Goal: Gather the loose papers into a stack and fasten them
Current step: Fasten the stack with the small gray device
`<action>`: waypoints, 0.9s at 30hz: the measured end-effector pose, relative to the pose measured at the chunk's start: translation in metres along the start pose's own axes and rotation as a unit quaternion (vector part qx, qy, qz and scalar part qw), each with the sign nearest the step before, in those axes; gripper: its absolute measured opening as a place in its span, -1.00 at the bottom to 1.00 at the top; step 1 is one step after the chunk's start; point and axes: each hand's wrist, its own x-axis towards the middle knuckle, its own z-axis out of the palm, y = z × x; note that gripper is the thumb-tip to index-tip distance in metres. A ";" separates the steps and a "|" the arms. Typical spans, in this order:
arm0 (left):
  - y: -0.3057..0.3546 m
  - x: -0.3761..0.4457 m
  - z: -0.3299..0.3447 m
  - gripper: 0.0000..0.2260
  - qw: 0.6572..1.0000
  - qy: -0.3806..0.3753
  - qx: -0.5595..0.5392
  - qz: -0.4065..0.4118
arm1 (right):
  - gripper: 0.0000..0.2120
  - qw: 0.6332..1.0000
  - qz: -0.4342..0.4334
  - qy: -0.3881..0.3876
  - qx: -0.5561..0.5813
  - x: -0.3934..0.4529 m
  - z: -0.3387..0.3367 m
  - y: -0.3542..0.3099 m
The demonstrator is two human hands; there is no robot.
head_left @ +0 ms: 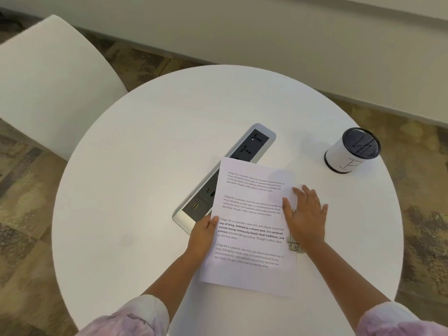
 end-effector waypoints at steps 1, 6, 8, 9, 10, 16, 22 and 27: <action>-0.001 0.001 0.000 -0.75 1.000 0.003 0.000 0.000 | -0.45 1.000 0.003 -0.010 -0.001 0.000 0.000 0.000; -0.002 0.001 -0.001 -0.74 1.000 -0.003 -0.007 0.001 | -0.25 0.997 0.019 -0.069 -0.016 0.000 -0.005 -0.003; -0.002 0.001 -0.001 -0.74 1.000 -0.008 -0.009 0.002 | -0.23 0.996 0.017 -0.083 -0.024 0.000 -0.009 -0.005; -0.001 0.002 -0.001 -0.74 1.000 -0.011 -0.008 0.000 | -0.24 0.996 0.018 -0.084 -0.015 0.000 -0.012 -0.007; -0.001 0.003 -0.002 -0.74 1.000 -0.016 -0.009 -0.002 | -0.26 0.997 0.024 -0.073 0.012 0.000 -0.016 -0.007; 0.001 0.003 -0.004 -0.77 0.999 -0.033 -0.027 -0.015 | -0.62 0.954 0.129 0.037 0.266 -0.015 -0.041 0.016; 0.003 0.000 -0.004 -0.80 0.997 -0.043 -0.052 -0.029 | -0.68 0.923 0.179 -0.077 0.332 -0.045 -0.038 0.044; 0.003 -0.001 -0.008 -0.81 0.995 -0.055 -0.063 -0.052 | -0.83 0.926 0.148 -0.085 0.335 -0.052 -0.029 0.037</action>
